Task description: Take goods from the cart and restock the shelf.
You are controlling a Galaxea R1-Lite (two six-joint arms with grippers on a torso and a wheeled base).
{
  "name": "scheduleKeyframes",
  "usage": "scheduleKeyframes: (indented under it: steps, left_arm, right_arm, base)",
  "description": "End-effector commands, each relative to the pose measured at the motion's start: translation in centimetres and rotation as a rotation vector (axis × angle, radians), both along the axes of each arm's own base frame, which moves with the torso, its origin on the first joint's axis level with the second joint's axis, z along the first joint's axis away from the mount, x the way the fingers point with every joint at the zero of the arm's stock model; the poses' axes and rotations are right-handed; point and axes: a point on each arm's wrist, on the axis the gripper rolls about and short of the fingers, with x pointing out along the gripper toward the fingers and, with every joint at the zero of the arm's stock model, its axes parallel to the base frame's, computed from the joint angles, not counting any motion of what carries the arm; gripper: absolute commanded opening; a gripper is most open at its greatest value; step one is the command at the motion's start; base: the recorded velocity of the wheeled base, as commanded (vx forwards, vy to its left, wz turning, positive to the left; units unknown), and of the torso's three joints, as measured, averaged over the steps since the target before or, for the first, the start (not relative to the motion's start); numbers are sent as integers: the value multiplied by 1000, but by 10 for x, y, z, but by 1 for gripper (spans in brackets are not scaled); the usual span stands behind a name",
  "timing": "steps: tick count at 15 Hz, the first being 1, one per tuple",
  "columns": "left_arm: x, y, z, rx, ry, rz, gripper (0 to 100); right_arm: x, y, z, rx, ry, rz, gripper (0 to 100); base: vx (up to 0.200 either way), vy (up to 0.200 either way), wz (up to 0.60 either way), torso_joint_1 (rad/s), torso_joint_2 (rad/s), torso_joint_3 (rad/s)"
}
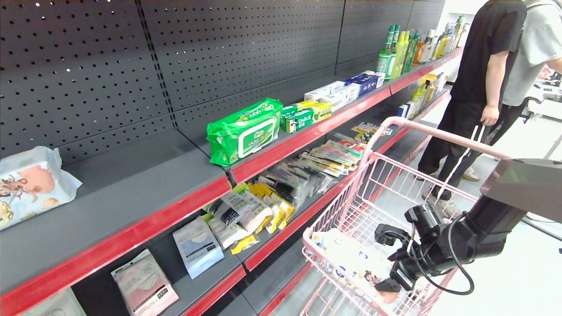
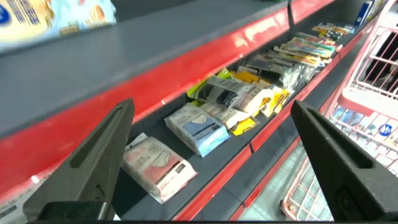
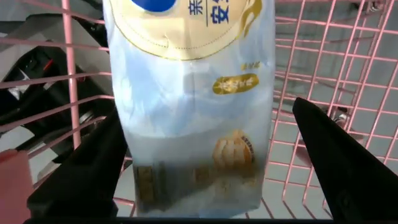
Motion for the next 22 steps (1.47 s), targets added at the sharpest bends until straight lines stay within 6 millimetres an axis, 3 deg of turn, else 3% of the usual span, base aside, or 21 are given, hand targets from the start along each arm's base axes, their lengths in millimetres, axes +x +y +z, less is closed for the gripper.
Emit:
scheduleKeyframes:
  steps: [1,11,12,16,18,20,21,22]
  left_arm:
    - [0,0,0,1,0,0,100]
    - [0,0,0,1,0,0,100]
    - [0,0,0,1,0,0,100]
    - [0,0,0,-1,1,0,100]
    - [0,0,0,-7,2,0,100]
    - [0,0,0,-8,2,0,100]
    - [0,0,0,-8,2,0,100]
    - [0,0,0,-8,2,-1,100]
  right_arm:
    - [2,-1,-2,1,-11,-2,100]
    - [-6,3,-8,54,3,31,100]
    - [-5,3,-8,56,0,32,0]
    - [-10,4,-6,67,3,25,0]
    - [-18,2,8,75,-14,10,0]
    - [-22,0,62,112,-143,-79,0]
    - [-22,0,71,120,-166,-111,0]
    - [-27,1,108,153,-246,-262,0]
  base:
    - [0,0,0,-115,315,178]
    - [0,0,0,-11,34,21]
    - [0,0,0,0,0,0]
    - [0,0,0,0,0,0]
    - [0,0,0,0,0,0]
    - [0,0,0,0,0,0]
    - [0,0,0,0,0,0]
    - [0,0,0,0,0,0]
